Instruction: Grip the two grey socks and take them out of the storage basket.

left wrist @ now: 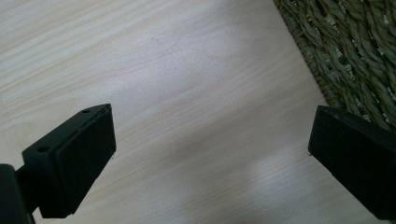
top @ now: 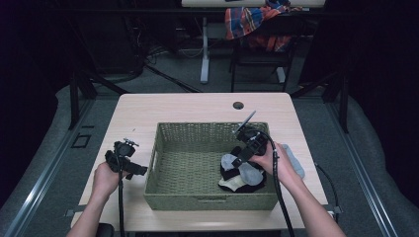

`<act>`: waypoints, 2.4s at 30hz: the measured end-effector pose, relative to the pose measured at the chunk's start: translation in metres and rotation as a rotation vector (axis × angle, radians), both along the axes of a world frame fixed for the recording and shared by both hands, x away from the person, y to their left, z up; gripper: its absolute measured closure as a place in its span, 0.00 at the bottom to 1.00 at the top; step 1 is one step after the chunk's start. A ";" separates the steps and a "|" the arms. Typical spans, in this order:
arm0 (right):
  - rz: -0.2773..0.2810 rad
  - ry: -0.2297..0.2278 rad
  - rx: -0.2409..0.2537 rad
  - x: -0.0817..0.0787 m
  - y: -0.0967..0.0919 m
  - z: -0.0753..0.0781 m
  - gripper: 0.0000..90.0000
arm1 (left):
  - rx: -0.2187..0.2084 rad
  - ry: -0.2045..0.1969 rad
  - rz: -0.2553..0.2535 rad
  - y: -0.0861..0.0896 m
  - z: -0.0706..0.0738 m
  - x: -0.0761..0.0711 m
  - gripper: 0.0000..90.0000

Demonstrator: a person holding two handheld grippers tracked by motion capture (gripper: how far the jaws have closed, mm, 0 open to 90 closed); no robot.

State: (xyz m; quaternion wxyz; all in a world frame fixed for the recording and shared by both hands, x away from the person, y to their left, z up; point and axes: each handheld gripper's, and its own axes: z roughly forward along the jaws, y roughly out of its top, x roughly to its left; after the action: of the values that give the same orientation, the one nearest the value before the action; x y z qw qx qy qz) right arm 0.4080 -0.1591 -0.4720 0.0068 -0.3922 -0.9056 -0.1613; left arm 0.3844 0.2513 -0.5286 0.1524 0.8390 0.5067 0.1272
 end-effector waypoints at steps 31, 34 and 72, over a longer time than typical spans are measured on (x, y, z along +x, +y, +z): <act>0.049 0.031 -0.184 -0.003 0.019 -0.016 0.94 | 0.002 0.000 -0.006 0.000 0.000 0.000 0.01; 0.049 0.016 -0.177 -0.004 0.018 -0.012 0.94 | 0.000 -0.002 -0.006 -0.001 0.001 0.000 0.01; 0.021 -0.118 -0.123 -0.016 0.012 0.042 0.94 | -0.003 -0.004 -0.004 0.000 0.001 0.000 0.01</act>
State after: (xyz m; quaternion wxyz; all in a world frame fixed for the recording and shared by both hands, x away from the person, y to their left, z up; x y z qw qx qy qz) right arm 0.3923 -0.1473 -0.4305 -0.0690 -0.3720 -0.9167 -0.1282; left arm 0.3844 0.2511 -0.5278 0.1548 0.8395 0.5049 0.1279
